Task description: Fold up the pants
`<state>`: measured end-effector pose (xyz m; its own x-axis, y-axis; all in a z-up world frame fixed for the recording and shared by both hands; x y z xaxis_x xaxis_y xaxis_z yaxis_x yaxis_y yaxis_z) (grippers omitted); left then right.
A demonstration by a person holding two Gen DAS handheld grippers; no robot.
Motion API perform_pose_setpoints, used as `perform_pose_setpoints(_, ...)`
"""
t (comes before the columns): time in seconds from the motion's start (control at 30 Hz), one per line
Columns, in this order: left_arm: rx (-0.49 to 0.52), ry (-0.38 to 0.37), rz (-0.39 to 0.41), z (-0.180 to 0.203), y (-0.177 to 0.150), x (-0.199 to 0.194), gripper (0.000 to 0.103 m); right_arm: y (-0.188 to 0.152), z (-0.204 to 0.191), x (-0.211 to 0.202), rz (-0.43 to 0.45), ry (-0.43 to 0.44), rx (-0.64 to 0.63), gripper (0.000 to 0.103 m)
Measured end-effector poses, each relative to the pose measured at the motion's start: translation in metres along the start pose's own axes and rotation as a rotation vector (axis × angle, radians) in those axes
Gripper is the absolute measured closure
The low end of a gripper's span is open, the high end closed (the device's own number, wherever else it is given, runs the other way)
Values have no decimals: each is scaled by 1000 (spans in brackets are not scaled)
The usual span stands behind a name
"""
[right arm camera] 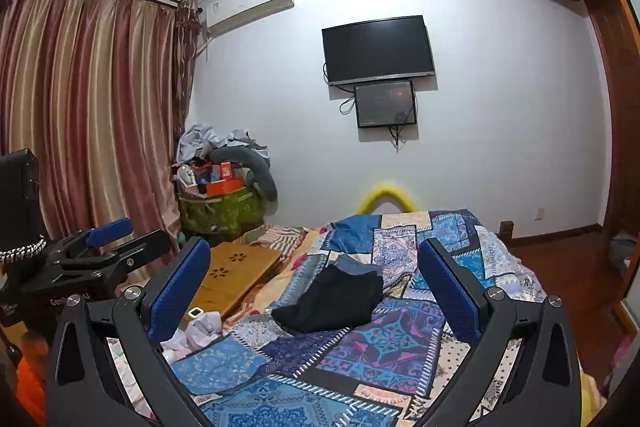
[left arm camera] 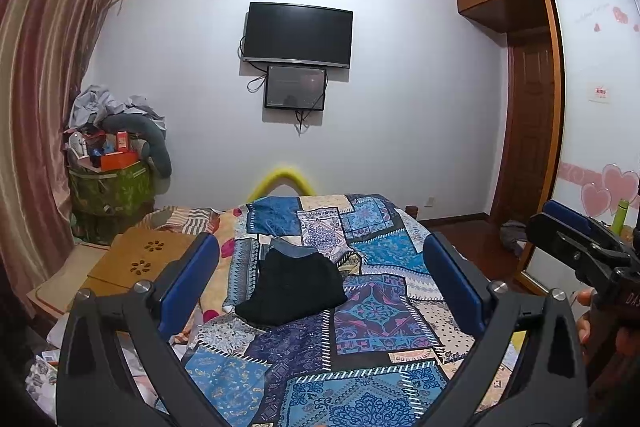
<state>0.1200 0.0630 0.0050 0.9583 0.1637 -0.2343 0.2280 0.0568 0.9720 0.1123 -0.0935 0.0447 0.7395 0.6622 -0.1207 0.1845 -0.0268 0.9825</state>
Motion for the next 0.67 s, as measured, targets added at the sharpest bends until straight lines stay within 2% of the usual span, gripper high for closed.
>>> perform_pose_setpoints(0.67, 18, -23, -5, 8, -5, -2, 0, 0, 4, 1, 1, -10, 12, 0)
Point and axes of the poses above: each gripper's, at about its wrist camera, not at the fingertips, and x roughly the way its jaws point, z to its right, y to its top, the point moved 7 cm from there along x, roughly the way its jaws point, and after that the axes turned 12 degrees about y, right-handed, at the moved point
